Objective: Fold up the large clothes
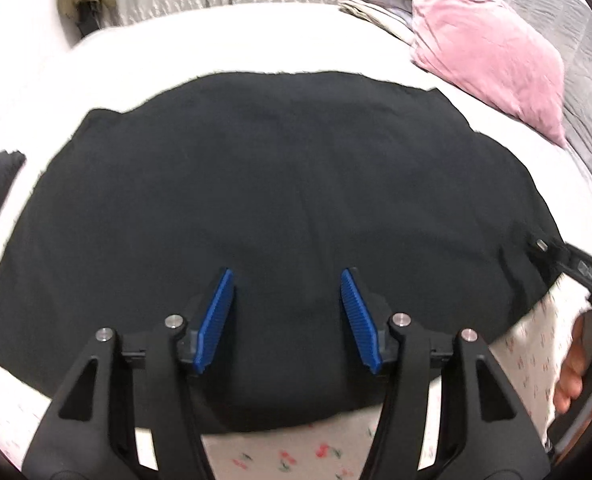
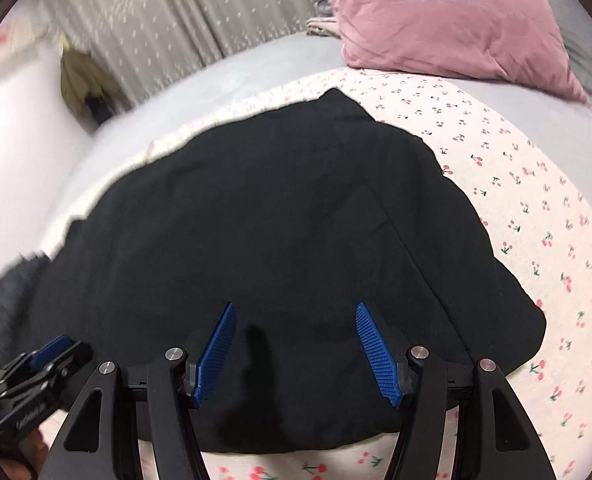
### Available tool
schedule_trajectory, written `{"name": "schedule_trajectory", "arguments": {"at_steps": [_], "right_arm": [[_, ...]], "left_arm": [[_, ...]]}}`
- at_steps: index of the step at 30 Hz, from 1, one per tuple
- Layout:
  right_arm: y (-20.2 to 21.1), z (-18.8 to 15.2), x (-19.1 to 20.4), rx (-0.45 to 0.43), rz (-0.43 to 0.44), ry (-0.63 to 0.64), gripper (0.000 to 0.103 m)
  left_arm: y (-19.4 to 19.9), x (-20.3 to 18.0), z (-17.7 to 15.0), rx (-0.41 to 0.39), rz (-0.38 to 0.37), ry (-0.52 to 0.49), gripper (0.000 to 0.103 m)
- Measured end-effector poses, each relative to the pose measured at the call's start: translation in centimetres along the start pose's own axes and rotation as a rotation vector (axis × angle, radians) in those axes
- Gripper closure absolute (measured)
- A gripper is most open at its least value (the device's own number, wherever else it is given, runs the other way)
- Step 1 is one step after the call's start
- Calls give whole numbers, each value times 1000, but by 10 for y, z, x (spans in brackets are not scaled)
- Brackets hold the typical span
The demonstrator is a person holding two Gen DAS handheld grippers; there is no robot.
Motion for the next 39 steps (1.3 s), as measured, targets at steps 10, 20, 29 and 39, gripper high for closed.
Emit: {"name": "schedule_trajectory", "arguments": {"at_steps": [10,20,29,39], "right_arm": [[-7,4,-24,88,136,-162,39],[-6,5,-32,142,273,-289,39],[-5,4,-38,156,274,-296,39],[-4,-2,-37,145,240,-267,38]], "left_arm": [[-57,38,51,152,-22,203,39],[-105,49,115,177,90,221,37],[-117,55,155,137,103,250,37],[-144,59,146,133,144,257,36]]}}
Point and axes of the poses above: each gripper's, at about its wrist camera, not at the fingertips, and y roughly against the way its jaws point, x to its left, z to its top, the point moved 2 cm from there along -y, roughly the way its jaws point, and after that the axes turned 14 degrees about -z, right-handed, at the moved point
